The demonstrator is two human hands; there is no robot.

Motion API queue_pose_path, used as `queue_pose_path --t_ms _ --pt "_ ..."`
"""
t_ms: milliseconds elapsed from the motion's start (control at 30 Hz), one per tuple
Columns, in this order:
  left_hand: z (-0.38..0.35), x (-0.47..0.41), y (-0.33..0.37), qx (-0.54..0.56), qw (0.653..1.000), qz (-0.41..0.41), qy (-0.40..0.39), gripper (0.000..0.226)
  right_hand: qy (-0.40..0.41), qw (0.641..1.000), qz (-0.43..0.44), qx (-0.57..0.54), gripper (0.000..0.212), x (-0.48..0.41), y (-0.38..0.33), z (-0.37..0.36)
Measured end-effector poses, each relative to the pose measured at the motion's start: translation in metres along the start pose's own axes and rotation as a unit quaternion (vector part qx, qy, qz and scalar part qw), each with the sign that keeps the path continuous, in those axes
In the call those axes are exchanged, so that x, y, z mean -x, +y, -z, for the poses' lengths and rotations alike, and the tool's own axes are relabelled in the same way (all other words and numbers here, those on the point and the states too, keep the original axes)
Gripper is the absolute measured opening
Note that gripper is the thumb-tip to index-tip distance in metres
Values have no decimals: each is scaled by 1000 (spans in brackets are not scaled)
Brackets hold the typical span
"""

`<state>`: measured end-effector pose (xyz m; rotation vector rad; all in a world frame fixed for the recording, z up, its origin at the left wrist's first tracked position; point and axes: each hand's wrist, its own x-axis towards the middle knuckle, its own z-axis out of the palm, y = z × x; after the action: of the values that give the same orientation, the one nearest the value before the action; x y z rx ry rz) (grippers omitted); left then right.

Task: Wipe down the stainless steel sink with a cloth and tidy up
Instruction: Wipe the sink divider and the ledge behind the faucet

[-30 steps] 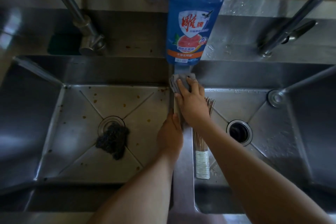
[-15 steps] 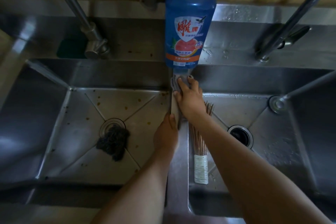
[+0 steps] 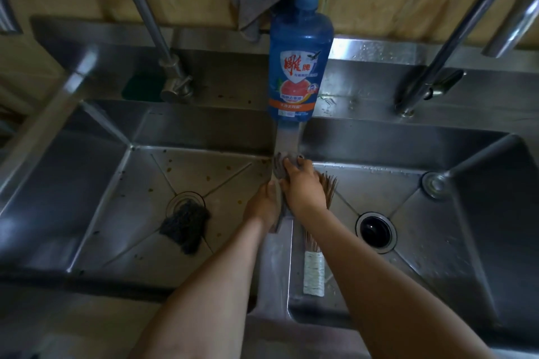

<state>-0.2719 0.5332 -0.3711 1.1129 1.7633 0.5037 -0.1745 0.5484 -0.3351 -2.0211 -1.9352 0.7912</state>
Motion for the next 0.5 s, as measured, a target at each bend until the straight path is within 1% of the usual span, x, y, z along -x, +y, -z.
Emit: queue_pose_path --t_ms 67,200,367,500 --pt "6 7 0 -9 1000 4 3 43 -4 1000 -7 -22 48 9 1 2" --pt "17 31 -2 40 999 -13 20 33 -6 994 -26 -105 44 31 2 6" --pt "42 65 -2 27 996 -45 66 35 39 985 -8 -168 43 60 -11 17" --pt "70 89 -12 61 989 -90 96 33 59 974 6 -217 42 78 -32 27"
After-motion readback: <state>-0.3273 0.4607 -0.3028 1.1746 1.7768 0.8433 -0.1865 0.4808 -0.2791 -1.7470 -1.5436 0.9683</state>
